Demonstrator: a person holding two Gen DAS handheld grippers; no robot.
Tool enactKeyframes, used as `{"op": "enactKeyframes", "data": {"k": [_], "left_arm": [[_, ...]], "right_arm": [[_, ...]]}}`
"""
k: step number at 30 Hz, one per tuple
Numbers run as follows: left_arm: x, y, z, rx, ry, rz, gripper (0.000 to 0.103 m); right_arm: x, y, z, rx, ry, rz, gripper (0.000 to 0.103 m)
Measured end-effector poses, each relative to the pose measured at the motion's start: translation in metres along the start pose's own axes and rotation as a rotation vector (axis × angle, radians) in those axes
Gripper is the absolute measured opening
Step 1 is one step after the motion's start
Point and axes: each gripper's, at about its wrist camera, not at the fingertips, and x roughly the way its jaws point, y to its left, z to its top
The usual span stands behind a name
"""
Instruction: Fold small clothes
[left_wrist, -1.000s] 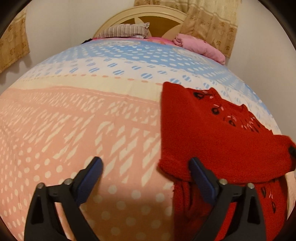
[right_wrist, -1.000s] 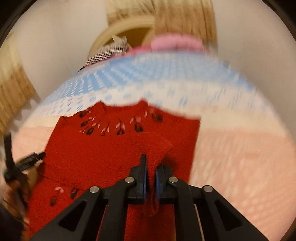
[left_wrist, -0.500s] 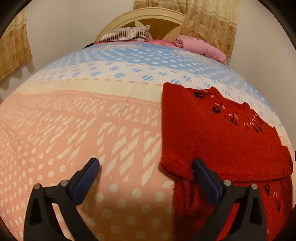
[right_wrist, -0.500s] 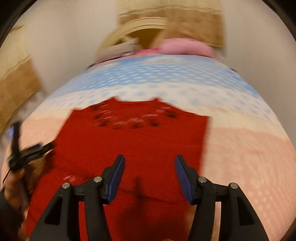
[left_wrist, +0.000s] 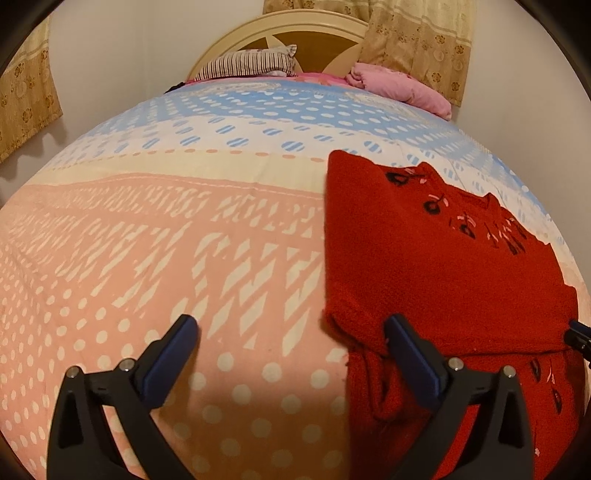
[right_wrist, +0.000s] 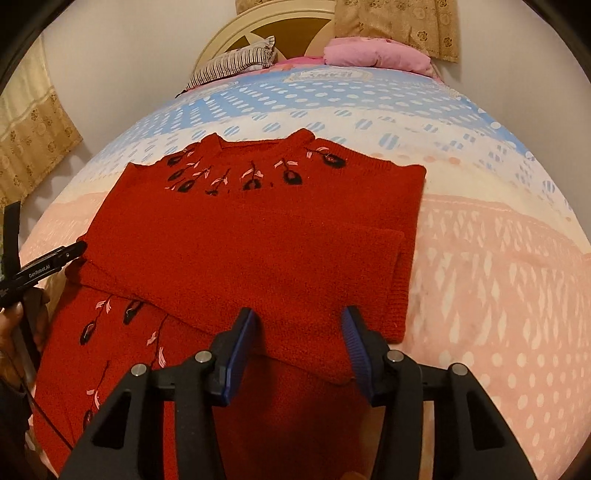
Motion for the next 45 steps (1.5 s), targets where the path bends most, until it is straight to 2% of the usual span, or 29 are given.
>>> {"op": "enactKeyframes", "data": {"k": [4, 8, 12, 14, 17, 19, 22, 33, 36, 45], "left_arm": [[0.000, 0.000, 0.000, 0.002, -0.001, 0.003, 0.103], [0.001, -0.002, 0.000, 0.011, -0.003, 0.012, 0.103], [0.001, -0.003, 0.000, 0.018, -0.006, 0.020, 0.103], [0.001, -0.003, 0.000, 0.017, -0.005, 0.019, 0.103], [0.001, -0.003, 0.000, 0.015, -0.004, 0.015, 0.103], [0.002, -0.003, 0.000, 0.016, -0.002, 0.014, 0.103], [0.003, -0.004, -0.001, 0.017, 0.000, 0.014, 0.103], [-0.003, -0.005, -0.004, 0.027, -0.012, 0.010, 0.103], [-0.009, -0.005, -0.006, 0.030, -0.015, 0.003, 0.103], [-0.037, -0.016, -0.034, 0.111, -0.004, -0.036, 0.103]], "right_arm": [[0.001, 0.001, -0.003, 0.004, -0.014, -0.004, 0.049], [-0.008, 0.016, -0.002, -0.044, -0.025, -0.076, 0.049], [-0.017, 0.028, 0.010, -0.083, -0.087, -0.058, 0.049], [-0.010, 0.024, 0.018, -0.063, -0.076, -0.073, 0.049], [0.009, 0.001, 0.022, 0.033, -0.028, -0.062, 0.049], [0.013, -0.010, 0.018, 0.076, -0.035, -0.029, 0.049], [0.009, -0.010, 0.012, 0.073, -0.044, -0.021, 0.048], [-0.014, 0.013, -0.013, -0.036, -0.076, -0.081, 0.050], [-0.019, 0.012, -0.019, -0.027, -0.081, -0.085, 0.050], [-0.031, 0.006, -0.042, 0.019, -0.042, -0.091, 0.051]]}}
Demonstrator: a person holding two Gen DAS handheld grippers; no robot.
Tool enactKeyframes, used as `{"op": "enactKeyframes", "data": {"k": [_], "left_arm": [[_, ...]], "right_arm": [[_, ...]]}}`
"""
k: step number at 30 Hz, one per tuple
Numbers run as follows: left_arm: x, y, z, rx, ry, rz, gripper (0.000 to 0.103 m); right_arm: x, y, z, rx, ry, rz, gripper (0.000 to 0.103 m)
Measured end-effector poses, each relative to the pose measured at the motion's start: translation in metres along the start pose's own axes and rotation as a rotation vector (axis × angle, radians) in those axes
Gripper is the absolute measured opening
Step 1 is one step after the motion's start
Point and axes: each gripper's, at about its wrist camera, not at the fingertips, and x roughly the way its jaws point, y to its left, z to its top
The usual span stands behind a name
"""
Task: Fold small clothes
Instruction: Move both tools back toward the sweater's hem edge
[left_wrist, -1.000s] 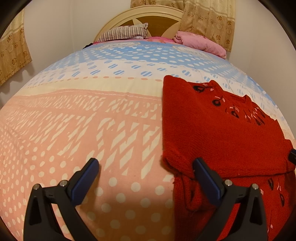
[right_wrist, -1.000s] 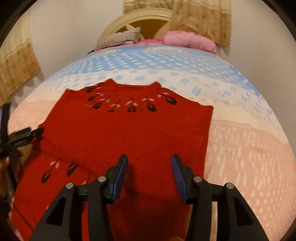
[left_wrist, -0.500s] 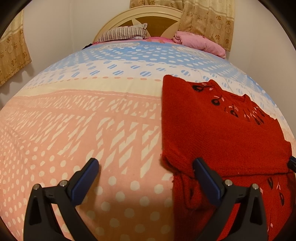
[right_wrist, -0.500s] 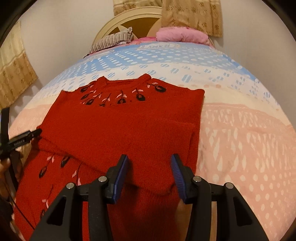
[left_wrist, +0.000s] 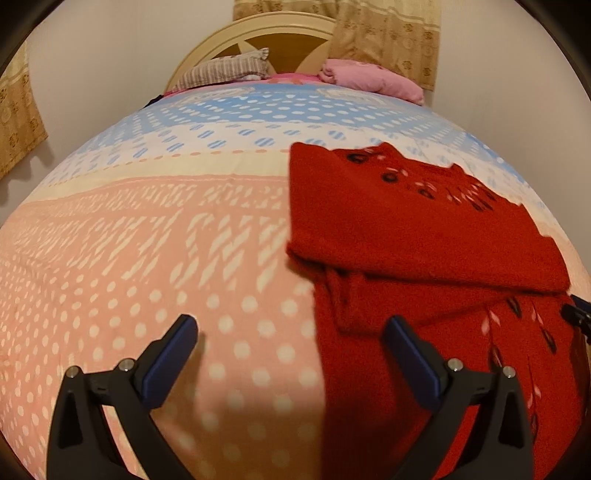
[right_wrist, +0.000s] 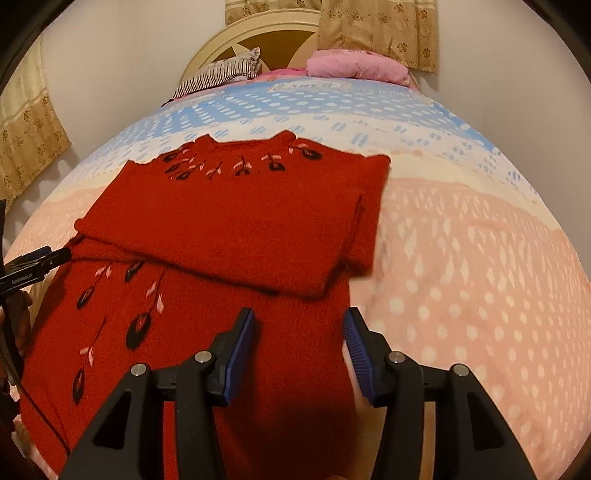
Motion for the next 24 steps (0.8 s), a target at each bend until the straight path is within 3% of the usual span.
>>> {"op": "enactKeyframes", "data": {"k": [24], "left_arm": [[-0.044, -0.004, -0.062, 0.025, 0.035, -0.063, 0.103]], "right_arm": [[-0.051, 0.018, -0.072, -0.042, 0.017, -0.014, 0.059]]}}
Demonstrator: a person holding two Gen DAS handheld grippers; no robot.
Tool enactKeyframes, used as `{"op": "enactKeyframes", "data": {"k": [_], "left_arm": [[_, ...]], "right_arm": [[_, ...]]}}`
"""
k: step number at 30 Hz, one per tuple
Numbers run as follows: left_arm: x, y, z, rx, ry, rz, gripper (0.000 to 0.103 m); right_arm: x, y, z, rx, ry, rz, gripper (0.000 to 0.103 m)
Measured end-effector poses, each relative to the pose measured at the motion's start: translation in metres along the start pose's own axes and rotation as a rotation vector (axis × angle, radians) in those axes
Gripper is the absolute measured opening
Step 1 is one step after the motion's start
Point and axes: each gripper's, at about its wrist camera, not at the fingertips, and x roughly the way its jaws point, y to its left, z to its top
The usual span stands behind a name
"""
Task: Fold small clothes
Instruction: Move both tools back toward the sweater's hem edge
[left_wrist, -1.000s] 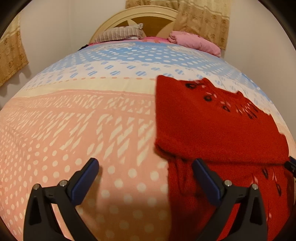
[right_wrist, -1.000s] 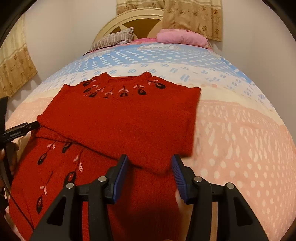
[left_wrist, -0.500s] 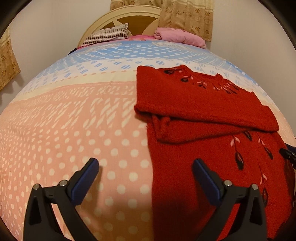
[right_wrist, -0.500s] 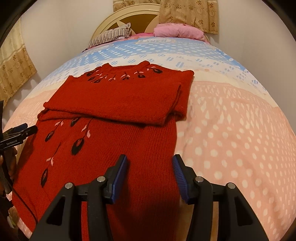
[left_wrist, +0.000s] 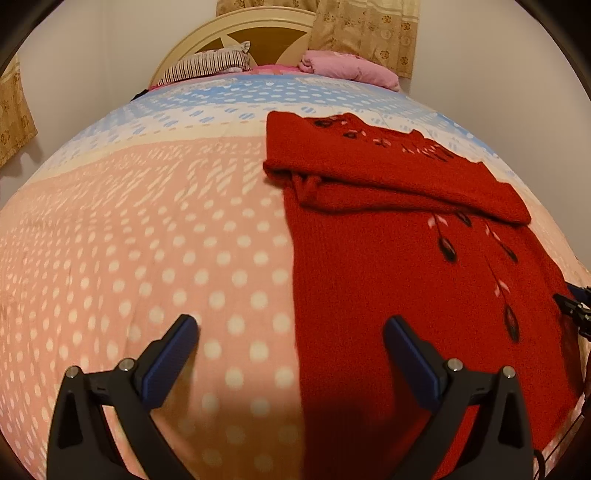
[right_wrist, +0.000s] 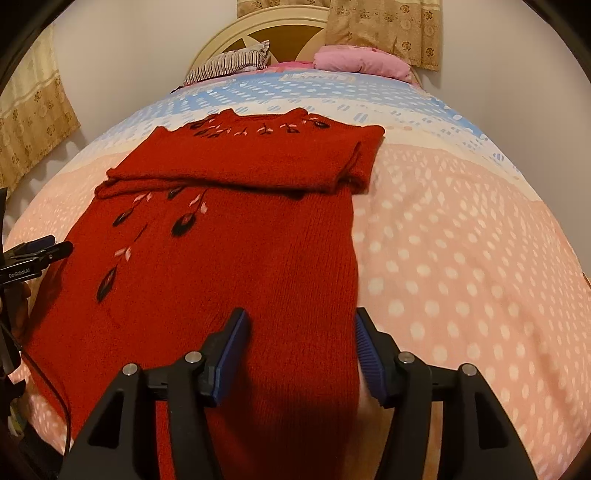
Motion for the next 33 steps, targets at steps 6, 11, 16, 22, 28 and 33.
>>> {"op": "enactKeyframes", "data": {"k": [6, 11, 16, 22, 28, 33], "left_arm": [[-0.015, -0.001, -0.019, 0.000, 0.008, -0.019, 0.103], [-0.030, -0.001, -0.038, 0.012, 0.010, -0.036, 0.103], [-0.043, -0.001, -0.057, 0.024, 0.006, -0.052, 0.099], [-0.056, -0.002, -0.070, 0.034, 0.005, -0.083, 0.092], [-0.063, -0.005, -0.081, 0.050, 0.001, -0.099, 0.085], [-0.069, -0.006, -0.088, 0.053, 0.001, -0.116, 0.078]], "right_arm": [[-0.012, 0.001, -0.017, 0.012, 0.007, -0.002, 0.064], [-0.022, 0.003, -0.030, 0.019, 0.004, -0.004, 0.064], [-0.031, 0.006, -0.045, 0.005, -0.011, -0.012, 0.064], [-0.040, 0.008, -0.059, 0.001, -0.032, -0.014, 0.064], [-0.045, 0.010, -0.069, 0.001, -0.040, -0.009, 0.066], [-0.051, 0.010, -0.079, 0.004, -0.054, 0.002, 0.067]]}}
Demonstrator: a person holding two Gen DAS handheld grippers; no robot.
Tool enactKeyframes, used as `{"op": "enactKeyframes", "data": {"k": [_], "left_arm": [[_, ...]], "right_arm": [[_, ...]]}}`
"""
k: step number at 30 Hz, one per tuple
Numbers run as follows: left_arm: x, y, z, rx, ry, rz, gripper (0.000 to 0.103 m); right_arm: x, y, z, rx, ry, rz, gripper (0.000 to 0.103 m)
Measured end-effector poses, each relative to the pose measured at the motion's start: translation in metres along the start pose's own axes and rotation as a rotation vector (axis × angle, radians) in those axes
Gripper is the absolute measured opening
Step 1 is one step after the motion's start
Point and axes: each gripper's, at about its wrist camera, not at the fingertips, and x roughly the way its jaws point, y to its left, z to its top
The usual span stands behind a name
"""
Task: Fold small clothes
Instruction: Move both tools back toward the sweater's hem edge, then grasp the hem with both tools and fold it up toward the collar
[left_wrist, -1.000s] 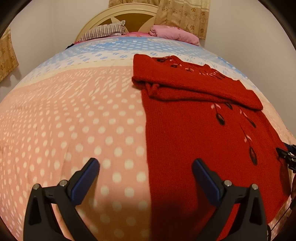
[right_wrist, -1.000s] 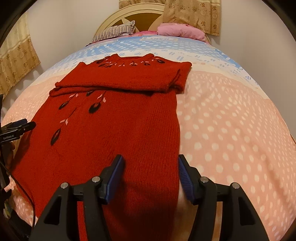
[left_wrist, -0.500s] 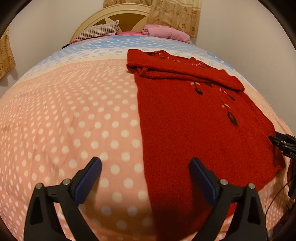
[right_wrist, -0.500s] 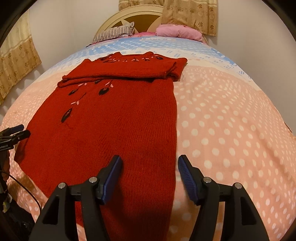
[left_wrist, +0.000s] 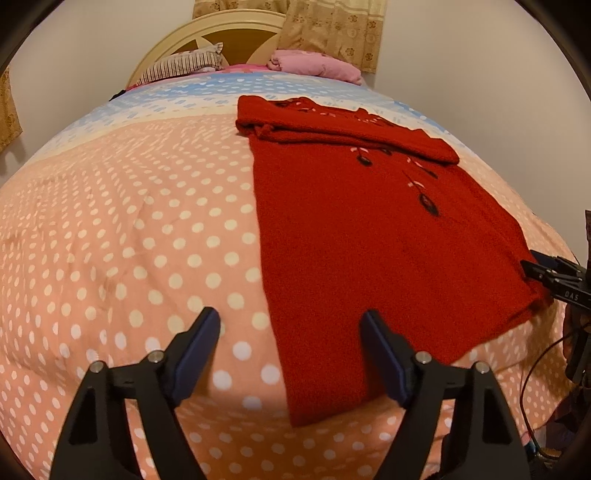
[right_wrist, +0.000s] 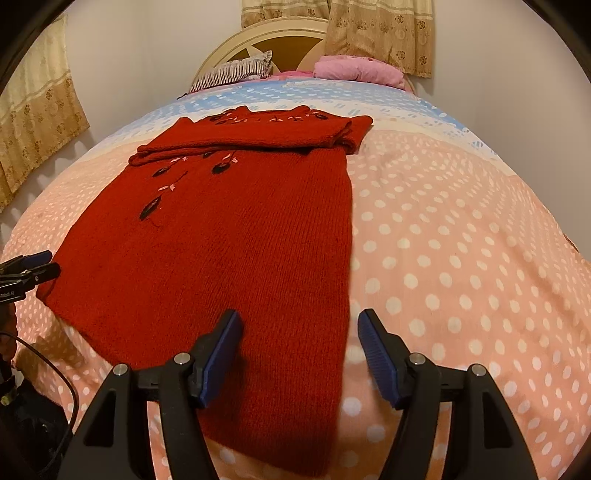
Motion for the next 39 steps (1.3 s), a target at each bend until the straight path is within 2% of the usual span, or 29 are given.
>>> {"op": "enactKeyframes", "data": {"k": [6, 13, 16, 23, 28, 31, 34, 36, 38, 39], "left_arm": [[-0.006, -0.004, -0.006, -0.006, 0.018, -0.035, 0.067], [-0.011, -0.003, -0.010, -0.050, 0.047, -0.087, 0.061], [-0.014, -0.002, -0.012, -0.074, 0.060, -0.120, 0.061], [-0.014, -0.001, -0.013, -0.089, 0.067, -0.124, 0.060], [-0.014, 0.001, -0.014, -0.093, 0.073, -0.126, 0.020], [-0.015, 0.003, -0.014, -0.095, 0.068, -0.131, 0.012], [-0.016, 0.004, -0.013, -0.101, 0.063, -0.143, 0.012], [-0.014, 0.005, -0.014, -0.103, 0.060, -0.145, 0.012], [-0.012, 0.005, -0.014, -0.113, 0.056, -0.142, 0.016], [-0.012, 0.005, -0.014, -0.117, 0.056, -0.151, 0.023]], "right_arm": [[-0.005, -0.003, -0.006, 0.013, -0.002, 0.017, 0.068], [-0.013, -0.001, -0.017, -0.006, 0.012, 0.024, 0.069], [-0.017, -0.007, -0.021, 0.015, 0.010, 0.050, 0.069], [-0.023, -0.025, -0.023, 0.116, 0.006, 0.122, 0.069], [-0.025, -0.039, -0.025, 0.219, 0.011, 0.216, 0.069], [-0.025, -0.044, -0.027, 0.255, 0.014, 0.255, 0.066], [-0.022, -0.043, -0.029, 0.263, 0.033, 0.298, 0.053], [-0.022, -0.042, -0.030, 0.259, 0.034, 0.298, 0.053], [-0.022, -0.041, -0.031, 0.262, 0.039, 0.306, 0.052], [-0.022, -0.042, -0.031, 0.264, 0.042, 0.310, 0.052]]}}
